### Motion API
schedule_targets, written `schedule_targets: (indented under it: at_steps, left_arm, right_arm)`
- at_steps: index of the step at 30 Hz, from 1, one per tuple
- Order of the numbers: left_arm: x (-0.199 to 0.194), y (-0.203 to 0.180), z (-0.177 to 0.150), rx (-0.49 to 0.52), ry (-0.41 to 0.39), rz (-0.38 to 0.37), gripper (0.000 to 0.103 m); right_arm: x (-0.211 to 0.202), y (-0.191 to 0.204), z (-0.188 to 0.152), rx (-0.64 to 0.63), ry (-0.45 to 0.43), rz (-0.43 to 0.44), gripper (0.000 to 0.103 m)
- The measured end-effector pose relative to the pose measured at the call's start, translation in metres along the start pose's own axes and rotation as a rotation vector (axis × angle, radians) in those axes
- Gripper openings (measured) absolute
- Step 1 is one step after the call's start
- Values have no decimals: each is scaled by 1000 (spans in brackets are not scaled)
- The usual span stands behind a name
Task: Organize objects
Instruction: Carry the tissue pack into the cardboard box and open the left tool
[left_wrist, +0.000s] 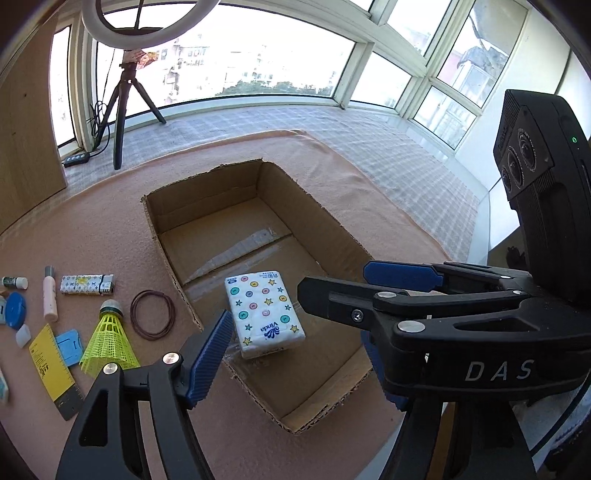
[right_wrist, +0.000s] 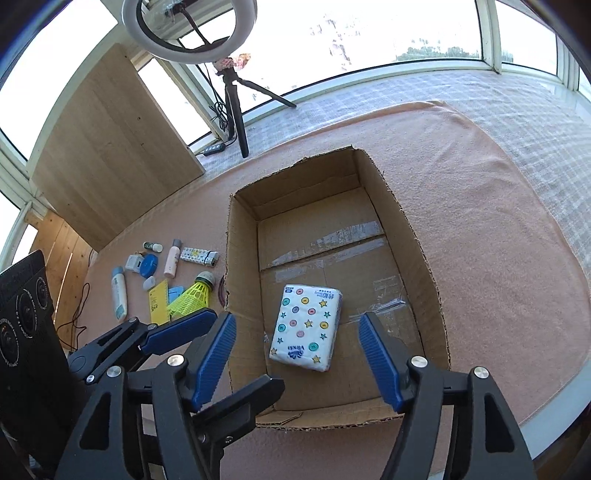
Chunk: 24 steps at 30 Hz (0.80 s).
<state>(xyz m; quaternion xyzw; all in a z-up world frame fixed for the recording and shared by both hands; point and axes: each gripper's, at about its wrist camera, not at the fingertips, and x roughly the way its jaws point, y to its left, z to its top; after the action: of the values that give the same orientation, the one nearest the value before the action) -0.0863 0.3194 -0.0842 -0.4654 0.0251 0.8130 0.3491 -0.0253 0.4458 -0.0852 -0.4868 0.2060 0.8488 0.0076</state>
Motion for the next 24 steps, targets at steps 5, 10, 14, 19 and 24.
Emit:
schedule_targets:
  at_steps: [5, 10, 14, 19, 24]
  left_arm:
    - [-8, 8, -6, -10, 0, 19, 75]
    - [-18, 22, -12, -35, -6, 32, 75]
    - [-29, 36, -17, -64, -16, 54, 75]
    - [-49, 60, -28, -110, -29, 97, 75]
    - [-69, 96, -43, -171, -29, 162, 75]
  right_arm:
    - [1, 4, -1, 3, 3, 4, 67]
    - [0, 16, -4, -10, 2, 8, 67]
    - [-1, 29, -6, -21, -3, 24, 67]
    - [0, 47, -8, -36, -11, 34, 67]
    - [1, 64, -14, -59, -19, 34, 67]
